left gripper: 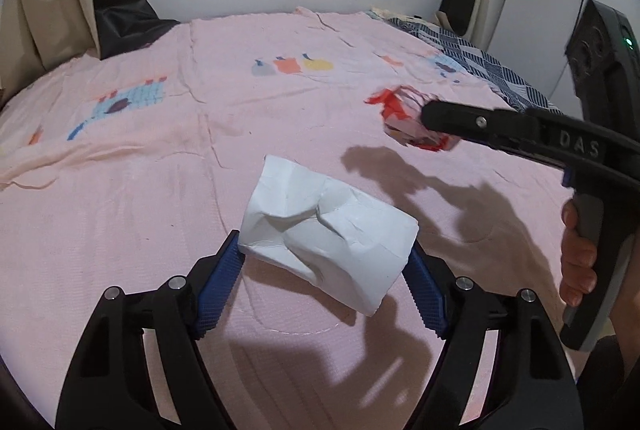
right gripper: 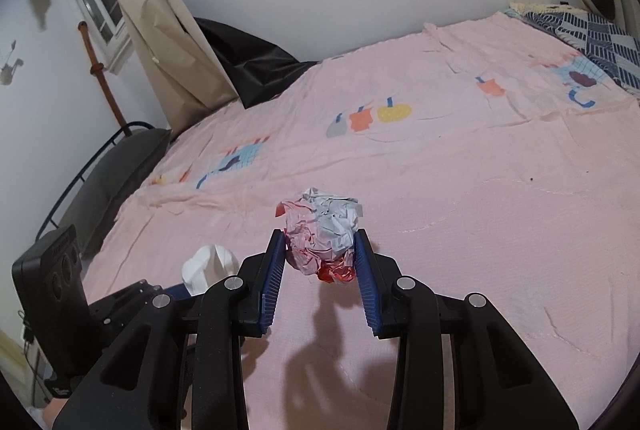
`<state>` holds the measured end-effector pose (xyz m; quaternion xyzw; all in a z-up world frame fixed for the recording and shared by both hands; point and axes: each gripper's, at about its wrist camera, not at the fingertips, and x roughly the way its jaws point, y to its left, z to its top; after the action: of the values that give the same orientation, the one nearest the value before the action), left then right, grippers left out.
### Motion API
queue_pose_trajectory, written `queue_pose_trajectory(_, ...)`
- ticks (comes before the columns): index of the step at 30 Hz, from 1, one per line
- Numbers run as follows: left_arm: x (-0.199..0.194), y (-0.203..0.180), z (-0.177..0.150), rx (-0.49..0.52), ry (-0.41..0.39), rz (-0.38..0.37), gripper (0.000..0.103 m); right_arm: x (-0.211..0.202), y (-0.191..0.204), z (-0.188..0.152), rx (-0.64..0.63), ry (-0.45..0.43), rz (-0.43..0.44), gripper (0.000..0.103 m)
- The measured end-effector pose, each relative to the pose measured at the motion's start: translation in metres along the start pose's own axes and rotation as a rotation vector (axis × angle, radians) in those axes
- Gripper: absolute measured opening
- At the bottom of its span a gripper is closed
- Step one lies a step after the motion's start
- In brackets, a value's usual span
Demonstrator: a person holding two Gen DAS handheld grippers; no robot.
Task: Collect trash
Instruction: 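Lift the paper cup and paper ball and carry them down over the bag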
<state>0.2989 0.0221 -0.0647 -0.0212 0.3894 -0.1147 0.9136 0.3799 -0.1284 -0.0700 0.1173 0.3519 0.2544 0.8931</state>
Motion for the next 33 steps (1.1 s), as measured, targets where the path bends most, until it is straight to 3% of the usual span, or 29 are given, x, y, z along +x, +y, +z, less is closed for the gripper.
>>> queue_pose_trajectory(10, -0.039, -0.012, -0.007, -0.052, -0.121, 0.045, 0.077, -0.056, 0.026, -0.03, -0.102, -0.091, -0.086, 0.033)
queue_pose_trajectory(24, -0.113, -0.032, -0.054, -0.097, -0.183, 0.045, 0.077, -0.127, 0.049, -0.083, -0.129, -0.149, -0.053, 0.033)
queue_pose_trajectory(33, -0.139, -0.062, -0.089, 0.024, -0.149, 0.065, 0.077, -0.164, 0.073, -0.118, -0.148, -0.128, -0.043, 0.033)
